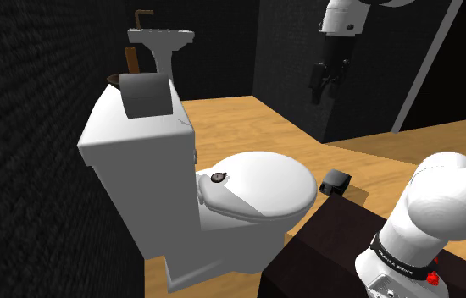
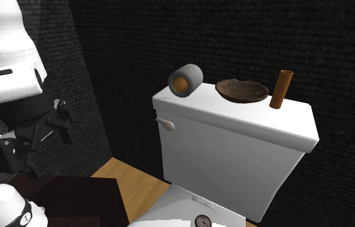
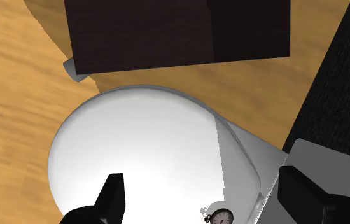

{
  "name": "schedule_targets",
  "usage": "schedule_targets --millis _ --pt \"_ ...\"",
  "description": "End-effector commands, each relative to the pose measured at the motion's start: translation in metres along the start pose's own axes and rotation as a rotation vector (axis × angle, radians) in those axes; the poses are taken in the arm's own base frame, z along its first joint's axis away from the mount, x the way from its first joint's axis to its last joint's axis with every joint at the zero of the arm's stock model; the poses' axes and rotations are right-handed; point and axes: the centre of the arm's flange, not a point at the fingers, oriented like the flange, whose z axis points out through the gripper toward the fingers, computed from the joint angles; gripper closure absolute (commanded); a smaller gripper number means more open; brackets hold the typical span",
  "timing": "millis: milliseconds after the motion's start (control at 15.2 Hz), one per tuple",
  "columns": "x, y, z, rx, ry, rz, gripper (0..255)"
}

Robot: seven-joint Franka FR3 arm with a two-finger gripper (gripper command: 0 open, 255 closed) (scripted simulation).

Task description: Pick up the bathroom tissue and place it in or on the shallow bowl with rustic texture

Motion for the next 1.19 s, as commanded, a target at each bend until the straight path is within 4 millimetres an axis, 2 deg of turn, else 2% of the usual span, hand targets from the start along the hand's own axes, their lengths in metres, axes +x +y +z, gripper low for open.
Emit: schedule_targets --millis 0,528,1122 --pt "0.0 0.0 0.0 0.0 0.0 0.0 0" --pt "0.055 -0.012 0.05 0.221 0.208 -0.215 0" --pt "0.12 -0.051 0.086 0.469 0.442 -0.457 0"
